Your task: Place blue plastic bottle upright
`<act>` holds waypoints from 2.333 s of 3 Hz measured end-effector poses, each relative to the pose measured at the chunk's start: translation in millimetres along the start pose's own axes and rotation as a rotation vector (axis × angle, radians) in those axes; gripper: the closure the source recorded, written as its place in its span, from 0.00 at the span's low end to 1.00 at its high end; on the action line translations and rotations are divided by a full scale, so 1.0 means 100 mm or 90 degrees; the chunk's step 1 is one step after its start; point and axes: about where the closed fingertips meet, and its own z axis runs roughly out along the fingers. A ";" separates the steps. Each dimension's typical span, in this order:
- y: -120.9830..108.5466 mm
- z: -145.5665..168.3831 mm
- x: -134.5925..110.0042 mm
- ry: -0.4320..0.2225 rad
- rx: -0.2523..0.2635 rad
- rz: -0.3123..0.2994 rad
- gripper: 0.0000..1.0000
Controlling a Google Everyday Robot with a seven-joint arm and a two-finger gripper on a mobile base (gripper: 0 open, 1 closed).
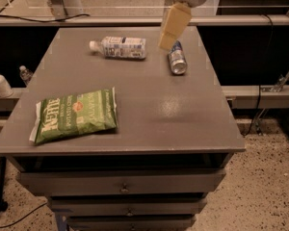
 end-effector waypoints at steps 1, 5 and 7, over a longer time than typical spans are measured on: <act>-0.16 0.35 -0.28 -0.035 -0.013 0.000 0.00; -0.62 1.93 -1.23 0.017 -0.060 -0.028 0.00; -0.81 2.42 -1.00 0.074 -0.055 -0.018 0.00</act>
Offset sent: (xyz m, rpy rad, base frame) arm 0.0997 0.1151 -0.0184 0.1240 0.0256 0.0739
